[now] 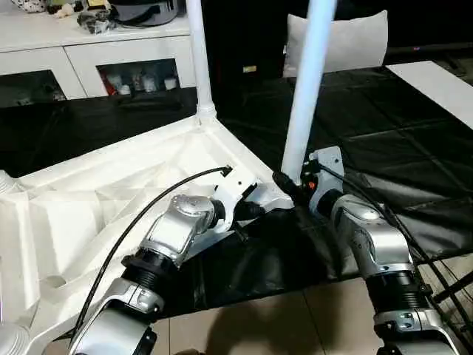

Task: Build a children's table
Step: Rotate leg to tighten

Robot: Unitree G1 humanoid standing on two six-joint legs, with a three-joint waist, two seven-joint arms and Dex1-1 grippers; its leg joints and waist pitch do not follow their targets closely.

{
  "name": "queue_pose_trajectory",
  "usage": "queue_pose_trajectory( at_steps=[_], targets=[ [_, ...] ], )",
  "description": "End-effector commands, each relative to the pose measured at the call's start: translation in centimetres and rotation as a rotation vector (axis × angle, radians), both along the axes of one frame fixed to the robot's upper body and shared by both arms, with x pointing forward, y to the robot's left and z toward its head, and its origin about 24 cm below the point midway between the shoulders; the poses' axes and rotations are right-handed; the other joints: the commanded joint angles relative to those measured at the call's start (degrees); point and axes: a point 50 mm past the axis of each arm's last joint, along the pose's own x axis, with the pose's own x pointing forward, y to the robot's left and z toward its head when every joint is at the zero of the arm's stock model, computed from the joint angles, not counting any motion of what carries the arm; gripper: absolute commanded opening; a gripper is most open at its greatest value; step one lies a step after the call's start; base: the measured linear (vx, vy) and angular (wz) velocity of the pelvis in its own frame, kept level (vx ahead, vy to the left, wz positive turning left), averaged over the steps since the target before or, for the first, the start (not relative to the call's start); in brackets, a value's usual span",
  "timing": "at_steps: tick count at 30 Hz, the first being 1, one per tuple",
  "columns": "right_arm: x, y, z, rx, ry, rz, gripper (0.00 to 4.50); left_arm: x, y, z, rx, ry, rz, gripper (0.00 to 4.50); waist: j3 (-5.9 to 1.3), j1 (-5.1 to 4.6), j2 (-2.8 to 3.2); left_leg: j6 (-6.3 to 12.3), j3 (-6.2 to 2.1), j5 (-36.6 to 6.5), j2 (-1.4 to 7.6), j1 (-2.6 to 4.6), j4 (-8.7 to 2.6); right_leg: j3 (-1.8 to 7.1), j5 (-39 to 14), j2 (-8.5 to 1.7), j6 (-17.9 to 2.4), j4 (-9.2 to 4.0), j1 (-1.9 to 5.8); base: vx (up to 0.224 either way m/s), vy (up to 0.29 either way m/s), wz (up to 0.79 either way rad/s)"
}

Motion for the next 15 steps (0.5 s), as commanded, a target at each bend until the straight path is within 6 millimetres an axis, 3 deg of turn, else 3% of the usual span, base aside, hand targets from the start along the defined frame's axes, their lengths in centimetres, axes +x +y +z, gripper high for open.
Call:
queue_pose_trajectory(
  at_steps=[1,6,14,15],
  targets=[
    [-0.7,0.5,-1.2,0.003,0.051,0.059,3.58,0.2,-0.2,0.8,-0.011,-0.038,-0.017,0.00,-3.85,0.47,-0.61,2.70,-1.31,-11.9,3.27,0.38,-3.57,2.98,-14.5,-4.22,-10.4,-3.95,2.97,0.000,0.000,0.00],
    [-1.2,-0.6,-0.7,-0.025,-0.007,0.159,3.90,-0.1,0.1,0.8,-0.012,-0.056,-0.077,0.00,-3.98,0.90,-0.75,3.67,-1.29,-10.7,3.32,0.21,-3.34,2.93,-13.3,-4.25,-10.2,-3.83,3.08,0.000,0.000,0.00],
    [-2.2,-3.6,0.2,-0.102,-0.014,0.345,4.00,-1.1,1.6,0.0,0.061,-0.075,-0.244,0.00,-3.95,1.82,-0.78,4.45,-1.25,-10.7,3.49,0.30,-3.21,2.87,-14.4,-4.19,-10.3,-3.75,3.02,0.000,0.000,0.00],
    [-2.2,-4.1,0.4,-0.118,-0.012,0.369,4.25,-1.2,2.0,0.0,0.077,-0.078,-0.282,0.00,-3.90,1.86,-0.66,4.31,-1.24,-11.1,3.57,0.32,-3.24,2.89,-14.6,-4.15,-10.4,-3.75,2.92,0.000,0.000,0.00]
  ],
)
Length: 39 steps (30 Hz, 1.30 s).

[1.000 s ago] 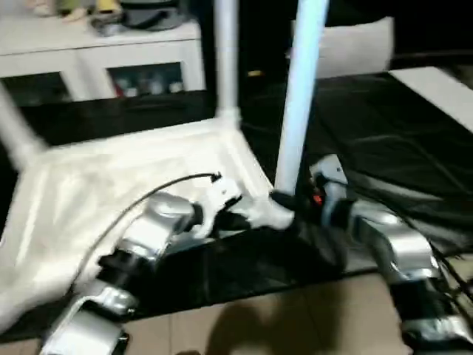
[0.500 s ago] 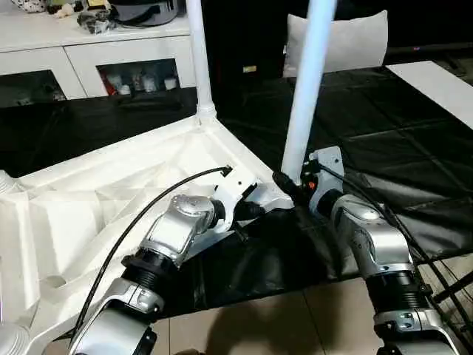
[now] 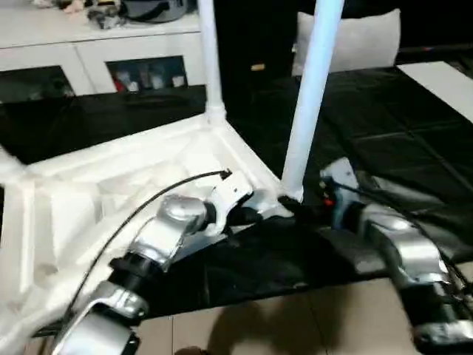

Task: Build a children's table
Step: Rotate leg to tighten

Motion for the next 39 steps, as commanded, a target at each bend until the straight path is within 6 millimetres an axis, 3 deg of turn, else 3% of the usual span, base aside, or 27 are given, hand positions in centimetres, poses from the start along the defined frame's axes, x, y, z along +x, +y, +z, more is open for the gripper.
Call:
queue_pose_trajectory(
  at_steps=[1,7,8,11,12,14,18,23,24,29,30,39],
  targets=[
    [0.0,-0.4,0.8,-0.016,-0.021,0.051,4.25,-0.6,0.0,-0.1,0.034,-0.007,-0.105,0.00,-3.87,0.38,-0.69,4.19,-1.27,-11.5,3.55,0.58,-3.37,2.91,-15.1,-4.17,-10.3,-3.83,3.13,0.000,0.000,0.00],
    [-0.6,-1.4,1.6,-0.023,-0.005,0.196,4.25,-1.5,1.2,-0.4,0.076,-0.005,-0.230,0.00,-3.98,1.53,-0.54,4.08,-1.16,-12.1,3.83,0.85,-3.23,2.95,-14.9,-4.22,-10.7,-3.62,3.00,0.000,0.000,0.00],
    [-1.2,-1.4,1.9,-0.026,-0.004,0.282,4.11,-1.7,1.5,-0.5,0.084,0.015,-0.261,0.00,-4.03,1.84,-0.71,4.24,-1.14,-11.7,3.85,0.80,-3.17,2.97,-14.3,-4.26,-11.0,-3.45,3.01,0.000,0.000,0.00],
    [-1.4,-1.4,1.9,-0.031,0.007,0.329,3.91,-2.1,1.7,-0.5,0.074,0.042,-0.310,0.00,-4.06,2.15,-0.61,4.49,-1.15,-11.2,3.98,0.74,-3.12,3.01,-13.2,-4.32,-11.7,-3.22,2.92,0.000,0.000,0.00],
    [-1.5,-1.3,1.9,-0.020,0.008,0.351,3.80,-2.5,1.8,-0.5,0.072,0.068,-0.347,0.00,-4.01,2.21,-1.10,4.36,-1.08,-11.5,3.96,0.82,-3.16,3.01,-13.9,-4.32,-11.8,-3.35,2.88,0.000,0.000,0.00],
    [-1.6,-1.1,1.9,0.001,0.016,0.375,3.67,-2.7,1.9,-0.5,0.073,0.087,-0.377,0.00,-3.98,2.42,-0.80,4.23,-1.13,-11.7,3.98,0.79,-3.18,3.02,-15.1,-4.37,-11.8,-3.30,2.86,0.000,0.000,0.00],
    [-1.9,-0.5,2.1,0.044,0.029,0.432,3.35,-3.1,2.1,-0.5,0.089,0.108,-0.432,0.00,-3.82,2.80,-0.74,3.45,-1.20,-13.7,4.07,0.96,-3.28,3.11,-17.6,-4.41,-11.2,-3.52,2.66,0.000,0.000,0.00],
    [-1.9,-0.2,1.9,0.062,0.051,0.457,3.04,-3.2,2.2,-0.5,0.101,0.111,-0.449,0.00,-3.72,2.76,-0.92,2.33,-1.33,-15.2,4.08,0.95,-3.45,3.15,-20.3,-4.47,-10.2,-3.69,2.58,0.000,0.000,0.00],
    [-1.9,-0.1,1.8,0.071,0.062,0.468,2.79,-3.2,2.3,-0.5,0.103,0.113,-0.450,0.00,-3.72,2.73,-1.05,2.25,-1.31,-15.4,4.03,0.94,-3.46,3.15,-20.5,-4.48,-10.2,-3.69,2.61,0.000,0.000,0.00],
    [-2.2,0.1,1.5,0.091,0.094,0.496,2.49,-3.2,2.2,-0.6,0.101,0.119,-0.444,0.00,-3.82,2.87,-1.03,2.58,-1.31,-14.1,4.05,0.86,-3.32,3.19,-19.5,-4.50,-10.3,-3.54,2.61,0.000,0.000,0.00],
    [-2.2,0.2,1.4,0.092,0.096,0.497,2.23,-3.2,2.2,-0.6,0.101,0.120,-0.444,0.00,-3.87,2.88,-1.06,2.62,-1.28,-13.8,4.01,0.86,-3.28,3.19,-19.0,-4.47,-10.4,-3.45,2.63,0.000,0.000,0.00],
    [-2.8,0.8,1.2,0.165,0.120,0.505,1.98,-3.2,2.2,-0.5,0.068,0.136,-0.424,0.00,-3.74,2.88,-1.01,2.07,-1.34,-14.9,3.93,0.88,-3.31,3.21,-21.8,-4.53,-9.6,-3.70,2.56,0.000,0.000,0.00]
  ],
)
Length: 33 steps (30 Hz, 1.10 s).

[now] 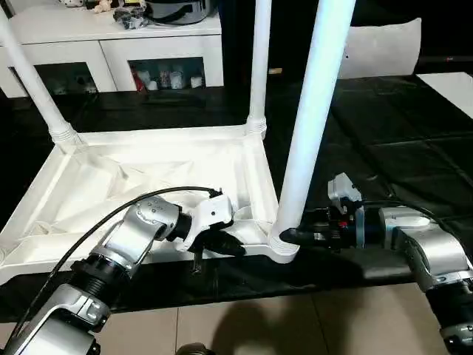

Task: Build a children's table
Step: Rotate leg to tighten

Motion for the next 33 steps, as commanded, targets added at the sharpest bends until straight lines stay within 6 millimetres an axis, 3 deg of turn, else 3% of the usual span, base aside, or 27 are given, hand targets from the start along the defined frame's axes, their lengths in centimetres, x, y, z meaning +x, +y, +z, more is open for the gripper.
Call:
queue_pose_trajectory(
  at_steps=[1,5,9,10,14,16,19,21,24,29,33],
  targets=[
    [-0.5,1.2,0.0,0.081,0.029,0.021,1.97,-0.8,-0.9,-0.4,-0.009,0.050,-0.051,0.00,-3.70,-0.14,-0.87,1.96,-1.38,-15.1,3.82,0.82,-4.13,3.18,-21.7,-4.48,-9.9,-4.48,2.50,0.000,0.000,0.00],
    [0.1,2.3,-0.3,0.067,0.007,-0.115,1.97,-0.5,-1.4,-0.1,-0.040,0.069,0.007,0.00,-3.55,-0.44,-0.57,1.07,-1.46,-16.2,3.73,0.87,-4.34,3.19,-22.6,-4.40,-9.7,-4.63,2.34,0.000,0.000,0.00],
    [1.6,3.6,-0.7,0.034,-0.007,-0.309,1.97,0.5,-2.5,0.1,-0.074,0.048,0.172,0.00,-3.04,-1.81,-0.63,-0.72,-1.83,-20.4,3.18,1.29,-4.40,2.68,-32.4,-4.60,-6.5,-5.81,2.07,0.000,0.000,0.00],
    [2.0,4.2,-1.0,0.012,0.000,-0.387,1.97,1.0,-3.2,0.3,-0.094,0.041,0.252,0.00,-2.88,-2.30,-0.22,-1.37,-2.00,-21.2,3.05,1.14,-4.45,2.45,-33.8,-4.48,-5.7,-5.94,2.06,0.000,0.000,0.00],
    [3.0,5.0,-1.4,0.008,0.029,-0.570,1.97,2.0,-4.2,0.7,-0.123,0.026,0.401,0.00,-2.95,-4.09,-0.53,-1.90,-2.29,-23.4,2.85,1.13,-4.56,2.08,-33.9,-4.30,-4.7,-6.34,2.00,0.000,0.000,0.00],
    [3.6,5.2,-1.6,0.014,0.044,-0.677,1.97,2.6,-4.9,0.9,-0.143,0.008,0.486,0.00,-3.15,-4.92,-0.48,-1.29,-2.36,-22.8,2.69,0.69,-4.56,1.86,-32.5,-4.36,-4.4,-6.46,2.49,0.000,0.000,0.00],
    [3.8,5.5,-1.6,0.001,-0.004,-0.705,1.97,2.8,-5.4,0.9,-0.153,-0.005,0.531,0.00,-3.49,-4.93,-0.54,-0.33,-2.11,-20.1,2.84,0.61,-4.69,2.21,-27.1,-4.26,-5.2,-6.28,2.56,0.000,0.000,0.00],
    [3.7,5.8,-1.5,0.011,-0.018,-0.707,1.97,2.8,-5.7,1.0,-0.154,-0.011,0.533,0.00,-3.62,-4.62,-0.58,0.56,-1.71,-17.6,2.80,0.62,-4.51,2.57,-22.5,-4.18,-7.1,-5.81,2.49,0.000,0.000,0.00],
    [3.5,6.0,-1.4,0.029,-0.015,-0.701,2.64,2.6,-5.7,1.0,-0.134,-0.027,0.511,0.00,-3.77,-4.11,-0.47,1.74,-1.44,-14.9,2.90,0.58,-4.35,2.75,-18.8,-4.12,-8.6,-5.35,2.65,0.000,0.000,0.00],
    [3.2,5.3,-1.2,0.003,-0.061,-0.664,3.01,2.4,-5.2,0.7,-0.122,-0.043,0.468,0.00,-3.93,-3.73,-0.35,2.21,-1.42,-12.4,3.01,0.42,-4.31,2.72,-15.4,-4.02,-9.5,-4.84,2.97,0.000,0.000,0.00],
    [3.1,3.8,-0.5,0.019,-0.090,-0.617,3.36,2.2,-4.5,0.3,-0.098,-0.051,0.443,0.00,-3.80,-3.54,-0.25,2.16,-1.35,-14.3,3.13,0.70,-4.35,2.71,-17.4,-3.99,-9.2,-5.14,2.89,0.000,0.000,0.00]
  ],
)
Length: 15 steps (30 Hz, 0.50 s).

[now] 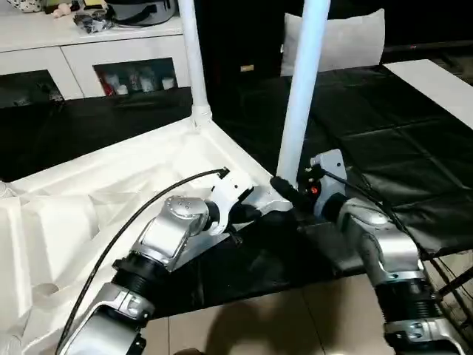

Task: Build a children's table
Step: Rotate leg to tighten

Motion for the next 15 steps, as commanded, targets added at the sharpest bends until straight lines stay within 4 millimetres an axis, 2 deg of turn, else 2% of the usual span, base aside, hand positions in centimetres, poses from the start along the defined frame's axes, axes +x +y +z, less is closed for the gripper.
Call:
queue_pose_trajectory(
  at_steps=[1,3,7,8,9,10,13,14,15],
  targets=[
    [-0.5,0.3,0.1,0.010,0.001,0.081,3.42,-0.3,-0.3,0.3,-0.006,-0.020,-0.064,0.00,-3.72,0.39,-0.38,2.24,-1.33,-14.6,3.18,0.55,-3.81,2.92,-18.5,-4.06,-8.8,-4.33,3.10,0.000,0.000,0.00],
    [-1.2,-0.7,0.5,-0.012,-0.011,0.184,3.62,-0.6,0.3,0.2,0.006,-0.021,-0.102,0.00,-3.69,0.76,-0.45,2.27,-1.34,-15.1,3.28,0.58,-3.83,2.99,-19.3,-4.12,-8.4,-4.40,3.14,0.000,0.000,0.00],
    [-1.8,-1.4,0.7,-0.028,-0.015,0.262,3.96,-0.9,0.6,0.0,0.021,-0.016,-0.155,0.00,-3.66,1.10,-0.58,2.44,-1.31,-15.1,3.30,0.66,-3.81,3.00,-20.0,-4.20,-8.5,-4.43,3.02,0.000,0.000,0.00],
    [-1.9,-1.7,0.8,-0.037,-0.016,0.286,4.06,-1.1,0.8,-0.1,0.031,-0.006,-0.187,0.00,-3.66,1.19,-0.59,2.53,-1.32,-14.8,3.30,0.63,-3.78,3.01,-19.9,-4.20,-8.6,-4.42,3.03,0.000,0.000,0.00],
    [-1.9,-2.5,1.1,-0.075,-0.034,0.318,4.16,-1.9,1.4,-0.3,0.057,0.015,-0.290,0.00,-3.70,1.29,-0.52,2.52,-1.38,-14.7,3.38,0.59,-3.79,3.02,-19.8,-4.24,-8.7,-4.27,3.05,0.000,0.000,0.00],
    [-1.9,-2.6,1.2,-0.078,-0.036,0.323,4.24,-2.0,1.5,-0.4,0.061,0.019,-0.303,0.00,-3.75,1.32,-0.53,2.52,-1.38,-14.8,3.45,0.63,-3.81,3.05,-20.0,-4.28,-8.7,-4.29,2.99,0.000,0.000,0.00],
    [-2.2,-3.0,1.4,-0.078,-0.030,0.393,4.24,-2.3,2.0,-0.4,0.078,0.027,-0.357,0.00,-3.64,1.51,-0.51,2.48,-1.18,-15.0,3.41,0.87,-3.71,3.09,-19.9,-4.13,-9.3,-4.30,2.77,0.000,0.000,0.00],
    [-2.5,-3.0,1.5,-0.075,-0.025,0.432,4.24,-2.4,2.2,-0.4,0.085,0.028,-0.380,0.00,-3.63,1.94,-0.69,2.84,-1.22,-15.5,3.41,0.86,-3.69,3.02,-21.1,-4.27,-9.2,-4.33,2.96,0.000,0.000,0.00],
    [-2.7,-3.1,1.5,-0.075,-0.016,0.475,3.99,-2.5,2.4,-0.5,0.095,0.030,-0.406,0.00,-3.58,2.25,-0.73,2.86,-1.20,-15.5,3.60,0.95,-3.77,3.08,-21.9,-4.27,-8.9,-4.36,2.78,0.000,0.000,0.00]
  ],
)
